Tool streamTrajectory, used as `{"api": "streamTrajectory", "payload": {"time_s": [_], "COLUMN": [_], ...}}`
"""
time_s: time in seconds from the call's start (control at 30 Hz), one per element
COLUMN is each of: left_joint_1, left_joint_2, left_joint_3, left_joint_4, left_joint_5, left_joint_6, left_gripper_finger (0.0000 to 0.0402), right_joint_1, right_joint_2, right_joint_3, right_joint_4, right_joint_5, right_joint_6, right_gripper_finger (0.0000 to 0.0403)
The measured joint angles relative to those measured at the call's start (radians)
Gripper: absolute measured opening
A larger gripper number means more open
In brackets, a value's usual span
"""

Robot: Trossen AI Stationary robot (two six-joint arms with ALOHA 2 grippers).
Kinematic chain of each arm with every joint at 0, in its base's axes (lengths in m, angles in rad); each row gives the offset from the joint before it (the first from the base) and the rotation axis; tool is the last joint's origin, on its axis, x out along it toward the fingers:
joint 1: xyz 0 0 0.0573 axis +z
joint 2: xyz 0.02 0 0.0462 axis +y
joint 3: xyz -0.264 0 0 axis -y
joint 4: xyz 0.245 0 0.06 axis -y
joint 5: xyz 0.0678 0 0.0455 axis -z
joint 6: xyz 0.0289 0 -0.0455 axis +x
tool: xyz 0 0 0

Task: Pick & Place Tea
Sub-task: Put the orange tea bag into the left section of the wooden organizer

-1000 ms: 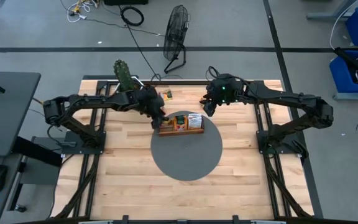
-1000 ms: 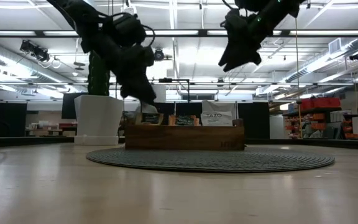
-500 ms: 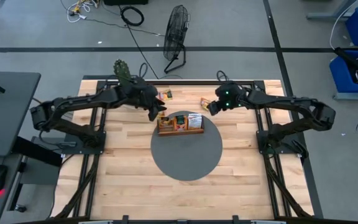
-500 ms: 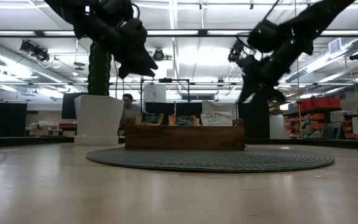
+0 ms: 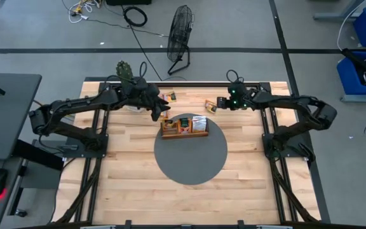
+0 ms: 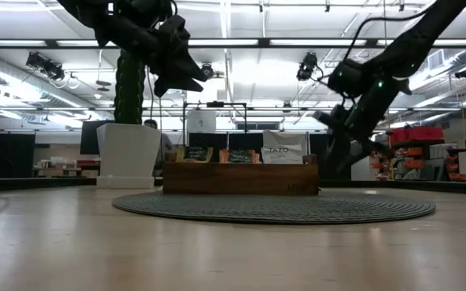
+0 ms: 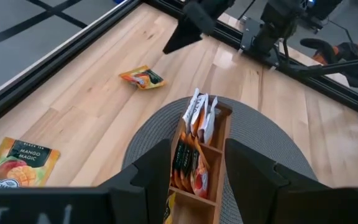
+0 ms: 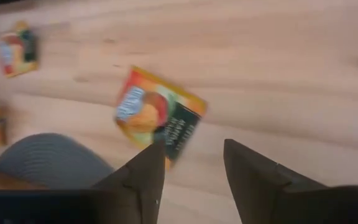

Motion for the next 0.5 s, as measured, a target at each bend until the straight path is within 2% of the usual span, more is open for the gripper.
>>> {"api": "streamTrajectory", "payload": {"time_s": [0.2, 0.5], "left_joint_1": [0.0, 0.0], "left_joint_2": [0.0, 0.001], "left_joint_3": [0.0, 0.0], "left_joint_4": [0.0, 0.0], "left_joint_5": [0.0, 0.0], "left_joint_6": [-0.018, -0.028], "left_gripper_finger": [0.0156, 0.0156], "right_joint_1": [0.0, 0.0], "right_joint_2": [0.107, 0.185], "right_joint_3": [-0.001, -0.001], "right_joint_4": [0.042, 0.161], "right_joint_5": [0.0, 0.016], "right_joint_6": [0.114, 0.23], "right_gripper_finger": [0.0186, 0.0188]}}
